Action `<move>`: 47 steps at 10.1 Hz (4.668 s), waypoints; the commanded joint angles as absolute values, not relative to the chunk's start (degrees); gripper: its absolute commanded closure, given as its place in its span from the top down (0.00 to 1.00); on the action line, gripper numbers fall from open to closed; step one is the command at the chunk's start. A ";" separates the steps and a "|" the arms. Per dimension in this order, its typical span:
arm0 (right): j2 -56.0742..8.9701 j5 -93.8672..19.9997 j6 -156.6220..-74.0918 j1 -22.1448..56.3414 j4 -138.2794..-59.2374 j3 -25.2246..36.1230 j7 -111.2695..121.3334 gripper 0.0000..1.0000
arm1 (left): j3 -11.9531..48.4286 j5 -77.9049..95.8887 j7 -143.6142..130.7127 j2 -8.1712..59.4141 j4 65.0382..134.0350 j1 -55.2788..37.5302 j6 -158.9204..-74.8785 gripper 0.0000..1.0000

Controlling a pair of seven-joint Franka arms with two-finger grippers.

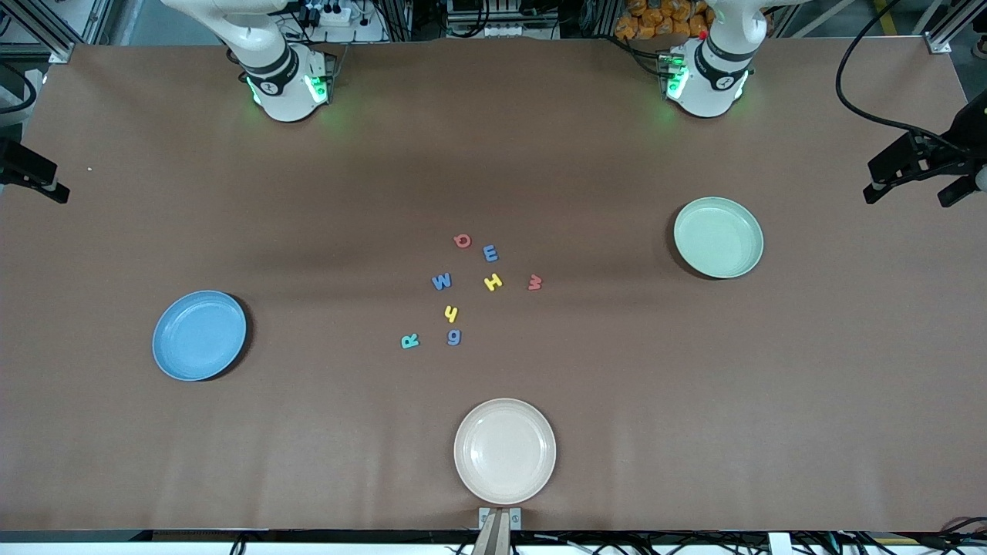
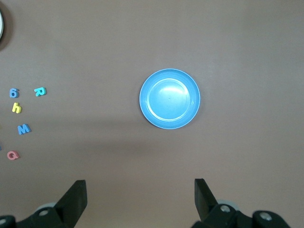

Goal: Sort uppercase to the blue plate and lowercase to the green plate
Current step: 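Reach the left gripper to the pink w while the right gripper moves, then lower the left gripper and grasp the pink foam w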

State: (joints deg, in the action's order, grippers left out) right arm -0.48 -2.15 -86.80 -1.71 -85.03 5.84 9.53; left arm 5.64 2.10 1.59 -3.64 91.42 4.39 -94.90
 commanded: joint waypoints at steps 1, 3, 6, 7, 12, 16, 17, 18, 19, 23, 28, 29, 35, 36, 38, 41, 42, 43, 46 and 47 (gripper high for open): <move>0.26 -1.23 -87.01 -0.88 -85.52 6.33 8.53 1.00 | 5.27 1.76 1.85 -3.87 90.97 3.87 -93.87 1.00; 0.35 -1.23 -86.92 -0.88 -85.60 6.33 8.53 1.00 | 5.54 1.58 1.93 -3.87 91.32 3.69 -93.87 1.00; 0.18 -1.23 -86.84 -0.88 -85.78 6.33 8.53 1.00 | 5.97 1.84 1.93 -4.48 92.98 3.52 -93.08 1.00; 0.09 -1.23 -86.92 -0.88 -85.87 6.33 8.53 1.00 | 6.50 1.85 1.93 -4.40 94.21 3.43 -92.99 1.00; -0.96 -1.41 -87.10 -0.88 -86.31 6.24 8.53 1.00 | 11.60 9.46 1.59 -2.73 106.41 0.10 -95.52 1.00; -2.37 -1.58 -87.63 -0.18 -87.62 6.15 8.44 1.00 | 19.93 11.95 -9.71 5.59 110.48 -1.58 -107.63 1.00; -2.46 -1.58 -87.80 -0.18 -88.76 6.15 8.44 1.00 | 20.30 11.87 -13.76 8.32 110.22 -3.84 -110.54 1.00; -2.63 -1.58 -88.50 0.61 -89.99 6.07 8.35 1.00 | 20.22 11.60 -18.06 10.61 110.13 -6.48 -113.44 1.00; -3.33 -1.58 -90.16 1.92 -91.39 6.06 8.09 1.00 | 20.13 11.34 -22.63 12.72 110.21 -8.68 -116.25 1.00; -5.43 -1.58 -96.41 5.53 -97.38 6.06 7.82 1.00 | 11.83 8.38 -41.53 26.50 100.42 -24.27 -122.08 1.00; -12.64 -1.67 -102.21 8.09 -97.29 6.06 2.02 1.00 | -1.93 6.59 -48.60 38.04 91.67 -43.06 -127.78 1.00; -14.22 -2.10 -103.17 6.69 -97.12 6.06 2.02 1.00 | -1.93 6.33 -48.26 39.45 91.84 -43.15 -129.53 1.00; -20.04 -2.20 -106.00 3.70 -97.21 6.06 2.72 1.00 | -1.41 1.05 -44.29 41.04 92.63 -42.80 -131.30 1.00; -20.21 -2.20 -105.82 3.52 -97.29 6.06 2.72 1.00 | -1.06 2.27 -44.30 41.13 94.20 -43.06 -133.66 1.00; -20.83 -2.28 -105.65 2.56 -97.38 6.06 2.38 1.00 | -0.44 2.46 -44.30 41.22 96.06 -43.24 -135.53 1.00; -22.57 -3.77 -110.98 3.16 -97.03 6.06 -1.21 1.00 | -0.44 2.46 -43.95 41.57 96.24 -43.68 -135.53 0.91; -23.81 -4.65 -112.66 3.08 -97.03 6.06 -2.45 1.00 | -0.44 2.46 -43.60 41.57 96.33 -43.59 -135.53 0.90; -23.91 -4.83 -112.68 2.90 -96.94 6.06 -2.46 1.00 | -0.44 2.46 -43.07 41.57 96.59 -43.59 -135.53 0.85; -23.99 -5.01 -112.24 2.81 -96.68 6.06 -3.68 1.00 | -0.53 2.46 -41.40 41.84 96.77 -43.42 -135.53 0.74; -24.08 -5.01 -112.24 3.07 -96.68 6.06 -3.95 1.00 | -0.53 2.46 -40.70 41.66 97.20 -43.33 -135.53 0.74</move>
State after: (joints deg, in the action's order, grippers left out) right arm -23.80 -4.17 -112.50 3.24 -97.38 6.30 -2.67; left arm -0.21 1.42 -42.81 41.97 96.18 -43.30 -134.69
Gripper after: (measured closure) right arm 0.000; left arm 0.260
